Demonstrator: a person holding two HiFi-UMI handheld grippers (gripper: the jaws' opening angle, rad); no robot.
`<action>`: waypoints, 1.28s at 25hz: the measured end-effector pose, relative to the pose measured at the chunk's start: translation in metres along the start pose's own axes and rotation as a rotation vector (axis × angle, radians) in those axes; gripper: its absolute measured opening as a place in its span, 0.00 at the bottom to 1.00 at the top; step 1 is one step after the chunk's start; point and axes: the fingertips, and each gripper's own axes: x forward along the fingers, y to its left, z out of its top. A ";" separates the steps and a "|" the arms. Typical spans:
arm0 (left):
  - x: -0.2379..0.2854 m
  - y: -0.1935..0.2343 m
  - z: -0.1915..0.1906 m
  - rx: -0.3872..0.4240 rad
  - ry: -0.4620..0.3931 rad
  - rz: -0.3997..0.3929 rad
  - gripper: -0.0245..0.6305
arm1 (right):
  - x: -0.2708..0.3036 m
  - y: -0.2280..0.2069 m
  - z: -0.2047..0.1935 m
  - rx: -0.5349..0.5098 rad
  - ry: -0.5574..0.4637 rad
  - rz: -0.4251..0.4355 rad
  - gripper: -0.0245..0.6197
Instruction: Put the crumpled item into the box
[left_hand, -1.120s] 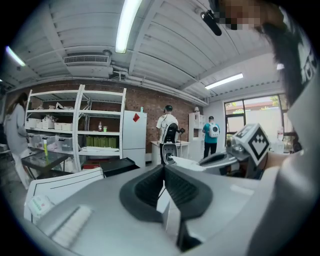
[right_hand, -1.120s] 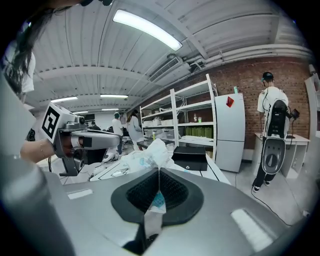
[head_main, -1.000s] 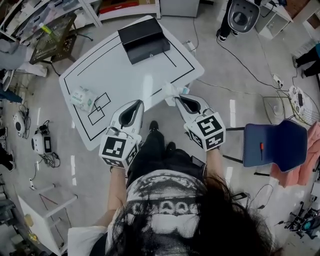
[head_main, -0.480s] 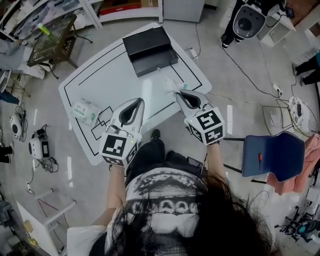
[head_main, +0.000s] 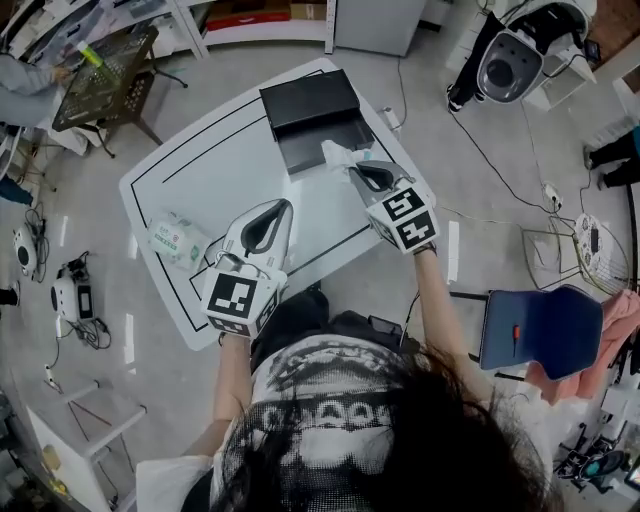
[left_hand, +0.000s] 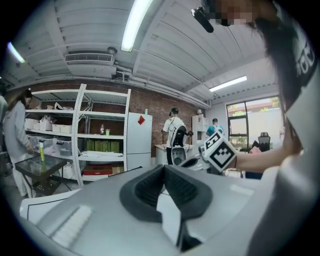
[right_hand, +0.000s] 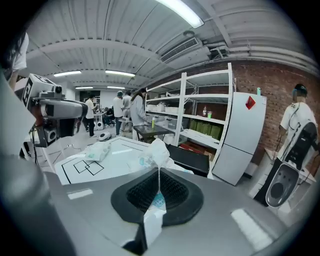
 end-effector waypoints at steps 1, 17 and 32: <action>0.001 0.004 0.000 -0.003 -0.001 0.002 0.04 | 0.011 -0.004 -0.001 -0.013 0.016 0.005 0.05; -0.001 0.063 -0.019 -0.057 0.038 0.060 0.04 | 0.173 -0.064 -0.047 -0.220 0.370 0.076 0.05; -0.009 0.097 -0.044 -0.102 0.068 0.088 0.04 | 0.223 -0.083 -0.085 -0.151 0.587 0.037 0.05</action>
